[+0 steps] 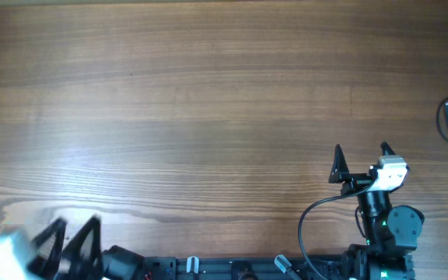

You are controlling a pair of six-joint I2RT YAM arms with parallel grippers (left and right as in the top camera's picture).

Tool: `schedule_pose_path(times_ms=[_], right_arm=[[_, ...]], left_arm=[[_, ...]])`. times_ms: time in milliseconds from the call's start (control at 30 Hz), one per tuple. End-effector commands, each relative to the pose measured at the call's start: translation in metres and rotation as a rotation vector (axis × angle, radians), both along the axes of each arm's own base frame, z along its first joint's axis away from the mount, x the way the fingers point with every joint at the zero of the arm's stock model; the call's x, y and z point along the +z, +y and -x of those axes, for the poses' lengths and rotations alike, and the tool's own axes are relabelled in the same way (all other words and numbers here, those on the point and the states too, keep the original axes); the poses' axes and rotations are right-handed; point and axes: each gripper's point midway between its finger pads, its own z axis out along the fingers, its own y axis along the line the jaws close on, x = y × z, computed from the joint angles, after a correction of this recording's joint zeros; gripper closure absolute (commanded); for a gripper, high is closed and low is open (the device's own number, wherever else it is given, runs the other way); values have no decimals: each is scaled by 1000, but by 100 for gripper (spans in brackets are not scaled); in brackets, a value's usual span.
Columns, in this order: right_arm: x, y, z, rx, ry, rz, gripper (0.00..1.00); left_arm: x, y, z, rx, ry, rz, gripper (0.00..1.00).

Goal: Untangle cables

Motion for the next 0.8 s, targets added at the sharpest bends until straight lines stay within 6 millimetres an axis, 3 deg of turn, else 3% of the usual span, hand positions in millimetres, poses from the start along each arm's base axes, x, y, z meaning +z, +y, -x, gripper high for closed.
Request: schedule_pose_path(times_ms=[0, 33, 67, 167, 400, 533, 667, 767], right_arm=[[2, -2, 0, -14, -12, -16, 0], [2, -2, 0, -14, -12, -16, 0], [2, -2, 0, -14, -12, -16, 0], [2, -2, 0, -14, -12, -16, 0], [2, -2, 0, -14, -12, -16, 0], [2, -2, 0, -14, -12, -16, 0], [2, -2, 0, -14, -12, -17, 0], [2, -2, 0, -14, -12, -16, 0]], left_arm=[[-10, 19, 34, 44, -69, 108, 17], [-19, 25, 48, 50, -86, 133, 0], [-24, 27, 57, 46, -91, 167, 0], [-17, 24, 49, 45, -120, 173, 0], [-48, -30, -48, -54, -147, 90, 0], [-38, -69, -95, -167, -370, 101, 0], [-46, -79, -122, -174, -540, 85, 0], [-58, -74, -134, -141, -647, 88, 0]])
